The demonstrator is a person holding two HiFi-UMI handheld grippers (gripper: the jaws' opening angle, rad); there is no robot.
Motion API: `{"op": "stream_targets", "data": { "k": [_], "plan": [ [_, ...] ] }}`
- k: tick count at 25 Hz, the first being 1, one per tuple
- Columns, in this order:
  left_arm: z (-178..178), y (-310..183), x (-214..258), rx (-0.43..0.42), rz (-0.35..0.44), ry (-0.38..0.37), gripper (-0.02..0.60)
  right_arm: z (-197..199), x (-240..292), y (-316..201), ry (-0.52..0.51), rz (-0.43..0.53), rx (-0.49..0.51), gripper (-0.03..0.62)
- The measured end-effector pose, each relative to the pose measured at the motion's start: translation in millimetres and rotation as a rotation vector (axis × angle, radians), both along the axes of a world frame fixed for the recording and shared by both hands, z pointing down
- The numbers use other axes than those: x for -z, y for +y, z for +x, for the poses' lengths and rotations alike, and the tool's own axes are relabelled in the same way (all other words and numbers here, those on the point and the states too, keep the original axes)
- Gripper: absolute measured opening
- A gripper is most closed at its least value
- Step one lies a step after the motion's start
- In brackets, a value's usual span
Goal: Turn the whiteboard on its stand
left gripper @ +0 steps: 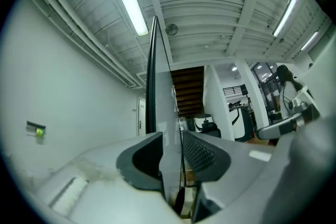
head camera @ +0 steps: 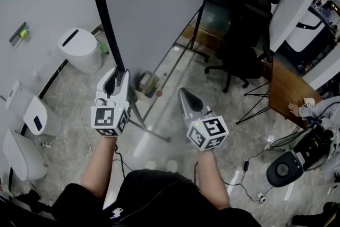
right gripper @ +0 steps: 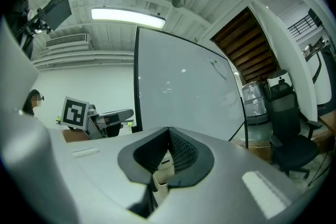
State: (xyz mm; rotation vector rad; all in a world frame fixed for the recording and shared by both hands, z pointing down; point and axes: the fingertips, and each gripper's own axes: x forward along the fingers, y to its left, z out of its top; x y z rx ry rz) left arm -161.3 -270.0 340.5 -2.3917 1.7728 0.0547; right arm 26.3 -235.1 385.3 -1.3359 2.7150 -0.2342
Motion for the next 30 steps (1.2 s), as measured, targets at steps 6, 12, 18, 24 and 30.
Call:
{"op": "stream_targets", "data": {
  "k": [6, 12, 18, 24, 30],
  "plan": [
    [36, -1, -8, -0.081, -0.016, -0.003, 0.039, 14, 4, 4, 0.011, 0.010, -0.034, 0.008],
    [67, -4, -9, -0.154, -0.029, 0.010, 0.014, 32, 4, 8, 0.021, 0.013, -0.079, 0.008],
    [92, -3, -19, -0.215, -0.052, 0.015, 0.005, 46, 2, 13, 0.029, 0.013, -0.116, 0.008],
    [119, -1, -32, -0.267, -0.083, 0.009, 0.005, 64, 2, 21, 0.036, 0.016, -0.161, 0.008],
    [147, -2, -46, -0.315, -0.116, 0.000, 0.004, 83, 0, 26, 0.043, 0.009, -0.203, 0.008]
  ]
}}
